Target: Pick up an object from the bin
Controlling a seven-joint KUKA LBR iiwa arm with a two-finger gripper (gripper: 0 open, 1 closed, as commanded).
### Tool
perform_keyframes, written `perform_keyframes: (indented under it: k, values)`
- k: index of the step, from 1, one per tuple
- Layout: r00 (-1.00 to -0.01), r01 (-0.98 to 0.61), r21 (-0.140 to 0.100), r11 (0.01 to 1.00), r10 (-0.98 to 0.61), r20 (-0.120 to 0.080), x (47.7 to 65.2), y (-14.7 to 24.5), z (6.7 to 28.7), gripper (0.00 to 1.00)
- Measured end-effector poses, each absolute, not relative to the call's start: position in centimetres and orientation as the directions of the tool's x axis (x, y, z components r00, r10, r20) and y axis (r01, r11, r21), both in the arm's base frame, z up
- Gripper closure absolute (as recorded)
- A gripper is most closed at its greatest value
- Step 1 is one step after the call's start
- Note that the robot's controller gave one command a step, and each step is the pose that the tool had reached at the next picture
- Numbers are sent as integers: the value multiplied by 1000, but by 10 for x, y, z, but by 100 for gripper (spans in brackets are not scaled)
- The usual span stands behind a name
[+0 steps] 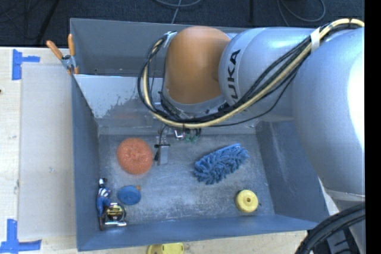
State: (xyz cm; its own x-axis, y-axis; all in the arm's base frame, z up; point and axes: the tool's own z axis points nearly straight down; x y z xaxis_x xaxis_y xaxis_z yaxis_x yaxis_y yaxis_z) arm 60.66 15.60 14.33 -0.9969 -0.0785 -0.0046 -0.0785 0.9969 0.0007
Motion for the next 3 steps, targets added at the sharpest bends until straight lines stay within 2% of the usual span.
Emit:
perform_keyframes:
  k: [1, 2, 3]
  values:
    - [-995, -103, 0, 995, -103, 3, 591, 164, 120, 0]
    - [-999, -34, 2, 999, -34, -4, 613, 170, 90, 0]
    - [-999, -40, 1, 999, -40, 3, 565, 166, 70, 100]
